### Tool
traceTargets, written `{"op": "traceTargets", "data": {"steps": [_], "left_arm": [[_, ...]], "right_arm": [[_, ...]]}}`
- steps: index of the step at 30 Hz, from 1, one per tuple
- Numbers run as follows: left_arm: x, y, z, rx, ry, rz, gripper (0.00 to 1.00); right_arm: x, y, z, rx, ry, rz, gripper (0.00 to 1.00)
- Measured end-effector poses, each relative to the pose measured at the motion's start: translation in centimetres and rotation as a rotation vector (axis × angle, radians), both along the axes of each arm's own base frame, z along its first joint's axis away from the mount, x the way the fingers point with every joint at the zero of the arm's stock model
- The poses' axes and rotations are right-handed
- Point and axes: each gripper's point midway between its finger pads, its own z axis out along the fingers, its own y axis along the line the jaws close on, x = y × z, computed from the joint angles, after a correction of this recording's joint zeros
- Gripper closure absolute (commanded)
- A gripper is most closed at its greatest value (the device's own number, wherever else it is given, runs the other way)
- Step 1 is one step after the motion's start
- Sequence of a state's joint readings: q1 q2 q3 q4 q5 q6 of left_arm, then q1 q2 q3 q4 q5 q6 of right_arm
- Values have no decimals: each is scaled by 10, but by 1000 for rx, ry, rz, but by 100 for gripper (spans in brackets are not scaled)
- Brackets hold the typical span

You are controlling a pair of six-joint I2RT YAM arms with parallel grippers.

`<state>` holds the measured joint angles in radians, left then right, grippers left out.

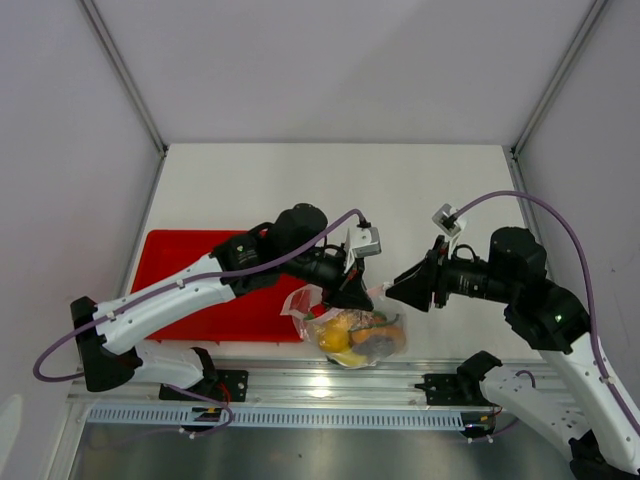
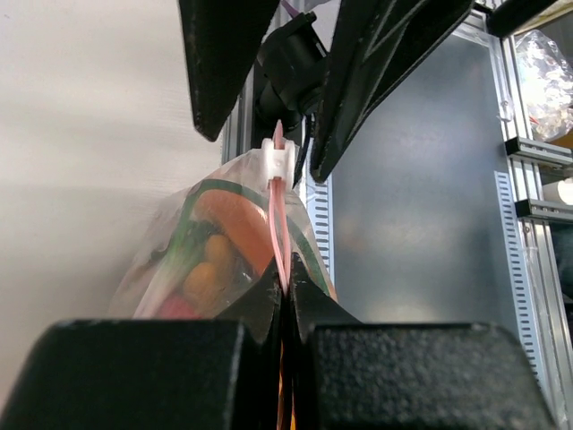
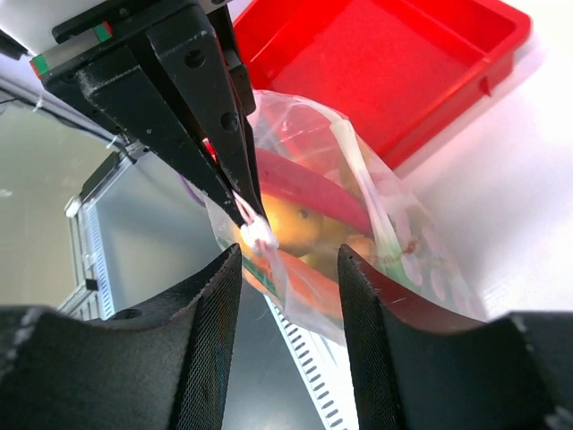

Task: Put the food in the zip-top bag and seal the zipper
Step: Adjust the zipper food storage bag at the center of the board.

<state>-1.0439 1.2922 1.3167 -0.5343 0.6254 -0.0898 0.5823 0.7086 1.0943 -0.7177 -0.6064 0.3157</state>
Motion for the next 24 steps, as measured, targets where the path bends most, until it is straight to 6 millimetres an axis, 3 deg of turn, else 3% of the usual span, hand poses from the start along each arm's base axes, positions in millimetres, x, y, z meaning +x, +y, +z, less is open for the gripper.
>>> {"op": "traceTargets", "data": {"steps": [6,15,24], "left_arm": [[-3,0,8,-13,4,-17,99],[-10,1,12,-19,21,-50,99],[-12,1,10,-15,45,-73,99]], "right_arm": [[-1,10,3,18,3,67,52],[-14,20,17,78,-40,194,75],[-25,23,10,86,-21,279,73]]}}
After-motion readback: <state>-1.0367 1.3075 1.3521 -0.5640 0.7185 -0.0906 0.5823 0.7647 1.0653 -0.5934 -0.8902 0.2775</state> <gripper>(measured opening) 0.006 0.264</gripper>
